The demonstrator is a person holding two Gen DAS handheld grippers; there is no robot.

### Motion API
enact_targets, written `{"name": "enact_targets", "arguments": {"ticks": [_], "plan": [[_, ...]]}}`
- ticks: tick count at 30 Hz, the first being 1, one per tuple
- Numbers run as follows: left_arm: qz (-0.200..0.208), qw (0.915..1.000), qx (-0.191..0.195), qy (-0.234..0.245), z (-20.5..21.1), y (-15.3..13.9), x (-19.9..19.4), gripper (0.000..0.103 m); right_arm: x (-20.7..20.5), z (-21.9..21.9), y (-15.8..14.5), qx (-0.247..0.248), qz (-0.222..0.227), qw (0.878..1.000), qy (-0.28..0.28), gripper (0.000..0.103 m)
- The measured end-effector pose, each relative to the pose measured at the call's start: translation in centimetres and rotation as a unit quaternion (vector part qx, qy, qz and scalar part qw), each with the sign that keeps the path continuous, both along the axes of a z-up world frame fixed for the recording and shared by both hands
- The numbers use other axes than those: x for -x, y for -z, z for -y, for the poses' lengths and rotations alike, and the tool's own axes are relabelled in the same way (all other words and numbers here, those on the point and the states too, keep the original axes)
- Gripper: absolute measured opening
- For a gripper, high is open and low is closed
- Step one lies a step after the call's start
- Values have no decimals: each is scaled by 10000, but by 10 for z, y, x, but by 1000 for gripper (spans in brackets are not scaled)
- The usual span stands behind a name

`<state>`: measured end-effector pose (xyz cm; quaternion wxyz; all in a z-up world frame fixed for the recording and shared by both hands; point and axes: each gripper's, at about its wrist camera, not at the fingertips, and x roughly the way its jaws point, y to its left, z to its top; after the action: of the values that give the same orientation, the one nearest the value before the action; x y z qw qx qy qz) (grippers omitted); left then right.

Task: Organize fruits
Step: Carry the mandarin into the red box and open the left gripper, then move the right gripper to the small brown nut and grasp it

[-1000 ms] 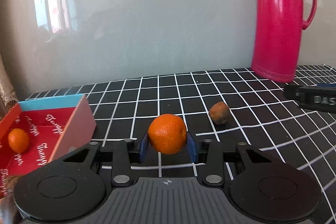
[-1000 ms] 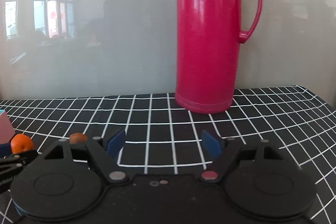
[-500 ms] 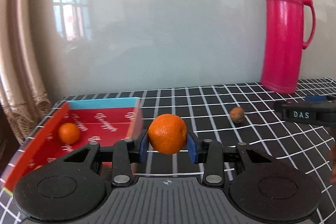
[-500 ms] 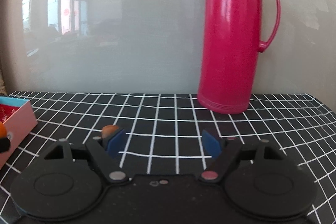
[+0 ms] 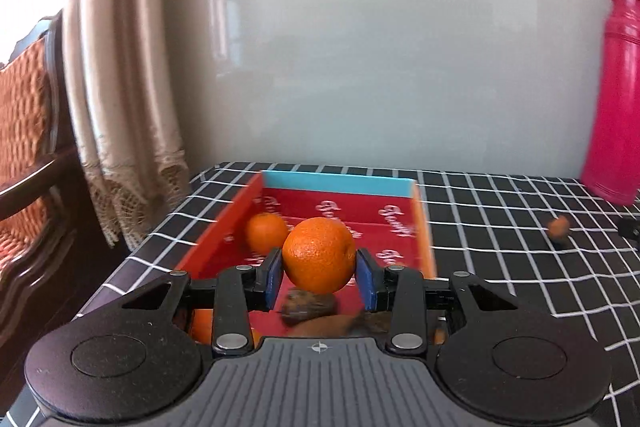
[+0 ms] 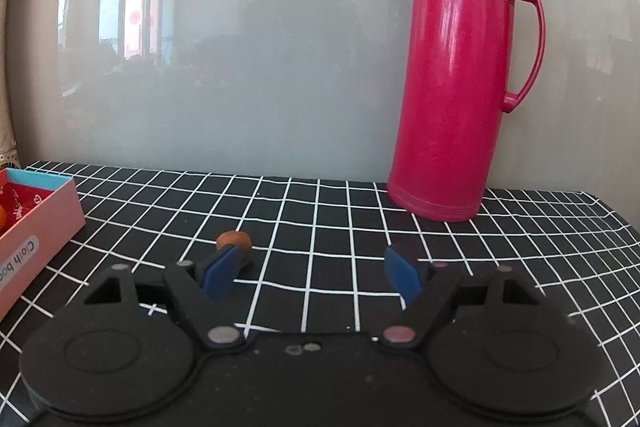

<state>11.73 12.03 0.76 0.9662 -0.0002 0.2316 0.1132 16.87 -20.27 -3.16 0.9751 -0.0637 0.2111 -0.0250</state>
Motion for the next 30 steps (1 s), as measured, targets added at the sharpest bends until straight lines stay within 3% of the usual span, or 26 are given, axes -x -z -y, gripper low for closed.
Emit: {"name": "enact_targets", "arguments": {"ticks": [11,12,13,15,30], "plan": [[-61,9996,41,-261,-14,9,5,39,6,-11,-2,-4,49,9999,-131,80],[-52,9997,28,-257,-14,10,6,44,7,-11,-3,-12,57,9999,-136,80],[-33,9996,26,-272,-13,10,7,60,8,-11,-3,-22,63,9999,-142,80],[55,9994,-27,-337,-10,10,10,80,10,-11,-4,-29,68,9999,-155,80],[101,9995,-90,-293,-1,9,13,80,14,-9,-8,-120,114,9997,-162,81]]}}
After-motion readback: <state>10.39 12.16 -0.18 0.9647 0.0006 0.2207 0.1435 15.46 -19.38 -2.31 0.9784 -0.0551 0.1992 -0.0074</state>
